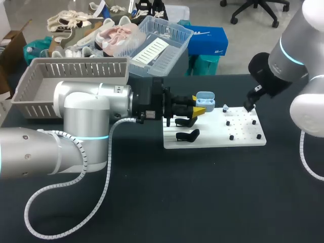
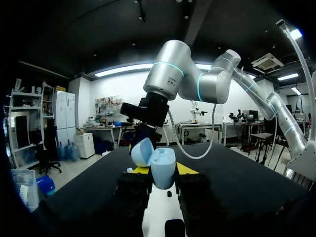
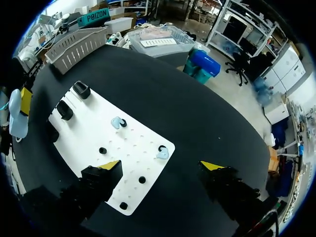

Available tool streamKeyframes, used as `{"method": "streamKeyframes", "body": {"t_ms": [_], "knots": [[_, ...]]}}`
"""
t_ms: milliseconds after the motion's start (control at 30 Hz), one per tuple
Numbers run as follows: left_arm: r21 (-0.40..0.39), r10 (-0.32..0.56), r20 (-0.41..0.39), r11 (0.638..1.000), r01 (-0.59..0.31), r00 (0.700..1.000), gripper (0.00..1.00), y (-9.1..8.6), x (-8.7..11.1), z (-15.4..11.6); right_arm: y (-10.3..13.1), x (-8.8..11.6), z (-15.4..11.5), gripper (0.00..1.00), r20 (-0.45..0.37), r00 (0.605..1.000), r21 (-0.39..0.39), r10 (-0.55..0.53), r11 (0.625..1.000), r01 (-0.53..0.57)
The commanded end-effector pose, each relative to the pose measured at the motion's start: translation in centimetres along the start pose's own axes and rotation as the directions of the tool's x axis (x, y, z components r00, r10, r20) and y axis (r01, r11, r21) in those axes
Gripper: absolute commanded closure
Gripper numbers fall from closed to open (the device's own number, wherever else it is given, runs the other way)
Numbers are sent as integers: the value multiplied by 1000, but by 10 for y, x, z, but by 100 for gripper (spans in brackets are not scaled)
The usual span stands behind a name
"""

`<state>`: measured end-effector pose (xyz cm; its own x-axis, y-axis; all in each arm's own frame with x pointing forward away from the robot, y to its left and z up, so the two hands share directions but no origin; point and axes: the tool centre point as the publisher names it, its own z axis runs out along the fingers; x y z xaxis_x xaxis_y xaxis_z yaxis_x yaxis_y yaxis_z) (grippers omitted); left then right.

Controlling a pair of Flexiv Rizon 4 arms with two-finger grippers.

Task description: Pick up each earbud case from the left stands, insert the matching earbuds, close the lid, and place the case in the box.

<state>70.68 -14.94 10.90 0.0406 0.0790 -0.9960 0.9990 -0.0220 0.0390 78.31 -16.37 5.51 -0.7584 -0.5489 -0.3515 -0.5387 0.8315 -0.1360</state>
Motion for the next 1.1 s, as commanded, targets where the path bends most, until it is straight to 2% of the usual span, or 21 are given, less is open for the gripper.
{"method": "streamKeyframes", "body": {"t_ms": [33,167,233,300,367,433,533,633,1100], "knots": [[-1,1,2,1000,-1,1000,100,0,1,0,-3,-7,11,0,-36,999,-18,-8,1000,7],[-1,1,2,1000,-1,1000,100,0,1,0,-7,-6,16,0,-45,999,-17,-14,1000,13],[-1,1,2,1000,-1,1000,100,0,1,0,-8,-5,17,11,-50,999,-18,-18,1000,17],[-1,1,2,1000,-1,1000,100,0,1,0,-9,-4,19,14,-52,998,-17,-19,1000,18],[-1,1,2,1000,-1,1000,100,0,1,0,-10,-4,20,22,-55,998,-16,-21,1000,20],[-1,1,2,1000,-1,1000,100,0,1,0,-10,-4,21,24,-55,998,-14,-20,1000,20],[-1,1,2,1000,-1,1000,100,0,1,0,-9,-4,24,41,-59,998,-15,-24,1000,23],[-1,1,2,1000,-1,1000,100,0,1,0,-9,-3,26,51,-65,997,-16,-29,999,29],[-1,1,2,1000,-1,1000,100,0,1,0,-9,-3,34,57,-88,995,-20,-37,999,35]]}}
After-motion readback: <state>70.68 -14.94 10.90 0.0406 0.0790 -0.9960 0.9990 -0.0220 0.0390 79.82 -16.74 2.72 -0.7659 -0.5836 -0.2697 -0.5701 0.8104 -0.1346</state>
